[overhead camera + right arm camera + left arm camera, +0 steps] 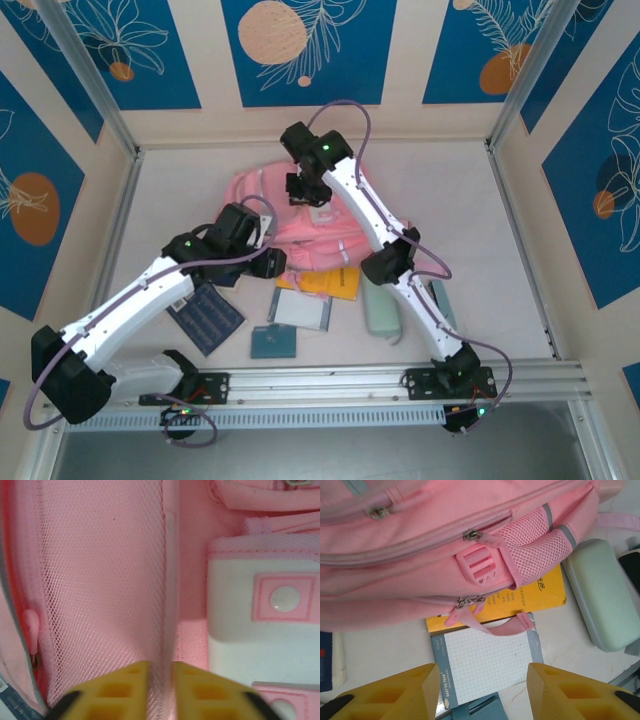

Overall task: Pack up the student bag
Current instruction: Place the student bag at the center of the table.

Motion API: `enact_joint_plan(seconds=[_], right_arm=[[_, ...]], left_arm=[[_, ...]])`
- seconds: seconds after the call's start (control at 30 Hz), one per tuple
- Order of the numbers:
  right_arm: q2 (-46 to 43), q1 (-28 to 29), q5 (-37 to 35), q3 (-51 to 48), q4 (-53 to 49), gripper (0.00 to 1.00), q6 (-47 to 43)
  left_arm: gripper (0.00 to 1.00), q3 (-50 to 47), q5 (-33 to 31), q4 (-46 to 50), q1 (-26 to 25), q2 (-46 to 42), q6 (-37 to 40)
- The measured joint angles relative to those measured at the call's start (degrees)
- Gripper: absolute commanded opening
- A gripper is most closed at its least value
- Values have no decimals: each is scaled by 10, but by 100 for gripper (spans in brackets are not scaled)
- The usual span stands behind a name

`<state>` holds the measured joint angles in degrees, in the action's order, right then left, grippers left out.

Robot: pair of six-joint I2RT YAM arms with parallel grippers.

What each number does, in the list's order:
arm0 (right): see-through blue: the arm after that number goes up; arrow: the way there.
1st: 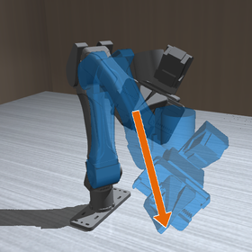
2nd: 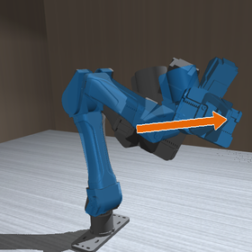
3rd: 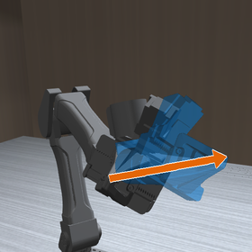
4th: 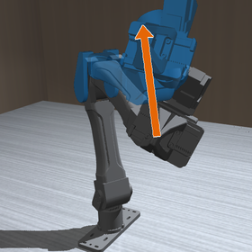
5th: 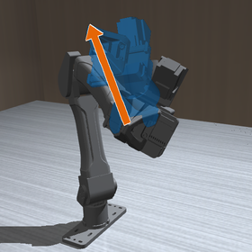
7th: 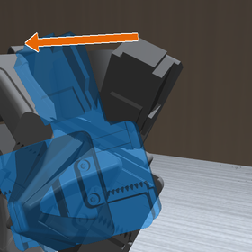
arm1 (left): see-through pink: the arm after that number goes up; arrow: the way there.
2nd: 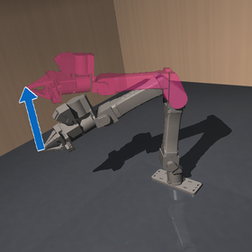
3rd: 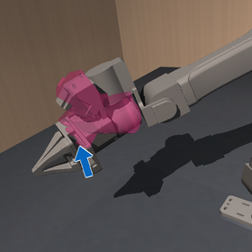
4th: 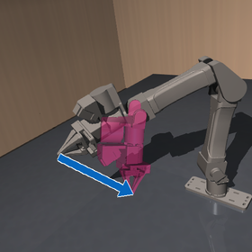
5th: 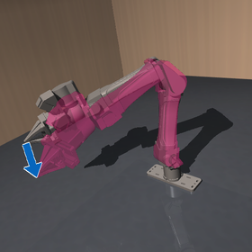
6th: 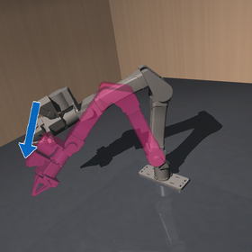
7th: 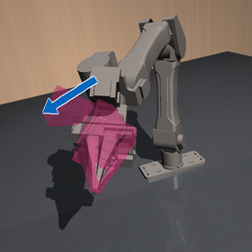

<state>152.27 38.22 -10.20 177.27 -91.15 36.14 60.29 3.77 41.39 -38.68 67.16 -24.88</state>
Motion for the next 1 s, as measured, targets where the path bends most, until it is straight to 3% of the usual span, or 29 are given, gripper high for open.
enact_joint_plan(seconds=[0.07, 0.1, 0.27, 0.5, 0.6, 0.73, 0.87, 1.0], right_arm=[[4, 0, -7, 0, 0, 94, -5], [4, 0, -12, 0, 0, 97, -8], [-29, -2, -73, -30, -9, 99, -23], [-219, 0, -185, -257, -12, 99, -30], [-314, 3, -224, -389, -10, 97, -23], [-450, 3, -232, -636, 30, 94, -14], [-576, -35, -150, -876, 155, 80, -13], [-663, -65, -63, -1020, 303, 67, -19]], left_arm=[[51, 0, -11, 2, 0, -12, 0], [52, 0, -15, 2, 0, -16, 0], [52, -7, -34, 3, 0, -34, 3], [53, -35, -38, 1, 6, -35, 11], [52, -43, -38, -3, 8, -35, 11], [53, -48, -36, -10, 11, -35, 11], [52, -51, -34, -17, 12, -35, 11], [51, -75, -42, -40, 13, -40, 10]])
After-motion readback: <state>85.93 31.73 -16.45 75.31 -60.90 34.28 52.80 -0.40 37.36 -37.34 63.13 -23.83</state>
